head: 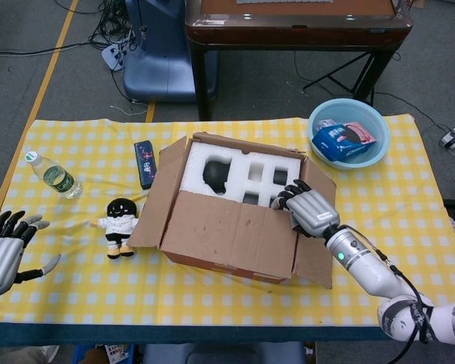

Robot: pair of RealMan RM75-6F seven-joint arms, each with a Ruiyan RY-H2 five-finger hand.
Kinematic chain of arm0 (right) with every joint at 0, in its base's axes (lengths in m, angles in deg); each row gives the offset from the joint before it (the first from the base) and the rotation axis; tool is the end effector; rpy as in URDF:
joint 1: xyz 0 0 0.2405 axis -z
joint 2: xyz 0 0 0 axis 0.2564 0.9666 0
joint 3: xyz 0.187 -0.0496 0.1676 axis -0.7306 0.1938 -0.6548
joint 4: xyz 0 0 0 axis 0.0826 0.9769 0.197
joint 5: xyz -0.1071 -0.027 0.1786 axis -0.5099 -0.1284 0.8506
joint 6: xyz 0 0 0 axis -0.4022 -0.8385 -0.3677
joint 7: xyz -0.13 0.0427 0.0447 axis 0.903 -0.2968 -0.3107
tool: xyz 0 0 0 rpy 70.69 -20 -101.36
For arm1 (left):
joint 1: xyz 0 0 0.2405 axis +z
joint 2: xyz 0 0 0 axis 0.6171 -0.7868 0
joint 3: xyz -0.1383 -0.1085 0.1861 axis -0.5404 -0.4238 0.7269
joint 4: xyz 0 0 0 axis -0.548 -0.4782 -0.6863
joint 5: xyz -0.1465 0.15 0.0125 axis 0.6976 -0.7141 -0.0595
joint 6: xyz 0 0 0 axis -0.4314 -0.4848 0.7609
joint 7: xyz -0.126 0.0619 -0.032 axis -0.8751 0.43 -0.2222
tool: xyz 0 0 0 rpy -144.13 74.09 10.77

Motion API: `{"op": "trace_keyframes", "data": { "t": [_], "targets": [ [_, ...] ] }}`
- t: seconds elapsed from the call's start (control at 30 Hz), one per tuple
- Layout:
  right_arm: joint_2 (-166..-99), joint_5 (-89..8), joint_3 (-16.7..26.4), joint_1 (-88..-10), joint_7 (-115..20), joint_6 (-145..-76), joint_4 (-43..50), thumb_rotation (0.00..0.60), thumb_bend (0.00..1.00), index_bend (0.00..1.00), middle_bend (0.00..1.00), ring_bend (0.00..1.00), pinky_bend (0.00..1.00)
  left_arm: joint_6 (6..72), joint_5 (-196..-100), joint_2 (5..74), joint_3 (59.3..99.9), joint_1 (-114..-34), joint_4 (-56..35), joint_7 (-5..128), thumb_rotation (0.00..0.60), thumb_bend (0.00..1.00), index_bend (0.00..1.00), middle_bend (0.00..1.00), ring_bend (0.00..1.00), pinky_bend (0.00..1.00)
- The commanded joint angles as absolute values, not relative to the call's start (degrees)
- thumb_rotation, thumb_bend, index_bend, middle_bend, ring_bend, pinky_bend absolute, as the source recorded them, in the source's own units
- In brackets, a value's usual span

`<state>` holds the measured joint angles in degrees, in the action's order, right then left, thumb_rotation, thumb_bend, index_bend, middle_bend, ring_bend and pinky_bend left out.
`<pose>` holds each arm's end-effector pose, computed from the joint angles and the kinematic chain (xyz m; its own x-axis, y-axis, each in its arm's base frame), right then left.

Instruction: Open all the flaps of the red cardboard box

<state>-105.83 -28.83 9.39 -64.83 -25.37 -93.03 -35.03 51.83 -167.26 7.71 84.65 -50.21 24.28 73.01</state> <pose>-0.1256 -0.3233 0.0964 0.5302 -0.4012 0.7469 -0.8351 -0.3995 0.3782 -0.2658 0.2118 0.1907 0.5456 0.0845 0.8338 0.8380 -0.0654 -0.5417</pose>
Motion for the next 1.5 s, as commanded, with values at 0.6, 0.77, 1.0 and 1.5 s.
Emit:
{"op": "trace_keyframes", "data": {
  "t": [0.6,0.77,1.0,1.5],
  "targets": [
    [-97.4,-38.7,-0.5,-53.1,-69.6,-78.2,-36.5,0.6,1.0,0.3,0.25,0.14,0.04,51.9,-168.0,7.7,84.4,-50.8,26.0,75.5,0.248,0.27,0.29,0.19,0.07,0.0],
    [-96.8,-47.2,-4.1,-47.7,-86.8,-76.8,-36.4,0.6,1.0,0.3,0.25,0.14,0.04,52.2,-168.5,7.6,84.4,-50.8,26.8,76.3,0.248,0.27,0.29,0.19,0.07,0.0],
    [-96.7,-62.8,-5.3,-42.8,-113.4,-79.9,-35.1,0.6,1.0,0.3,0.25,0.14,0.04,52.9,-169.2,7.3,84.5,-50.6,27.9,77.4,0.248,0.27,0.29,0.19,0.07,0.0],
    [-96.7,-94.3,10.9,-49.6,-160.4,-107.9,-21.4,0.6,1.0,0.3,0.23,0.14,0.04,54.2,-170.1,6.8,84.6,-50.1,29.6,79.2,0.251,0.27,0.3,0.19,0.07,0.0]
  ]
}}
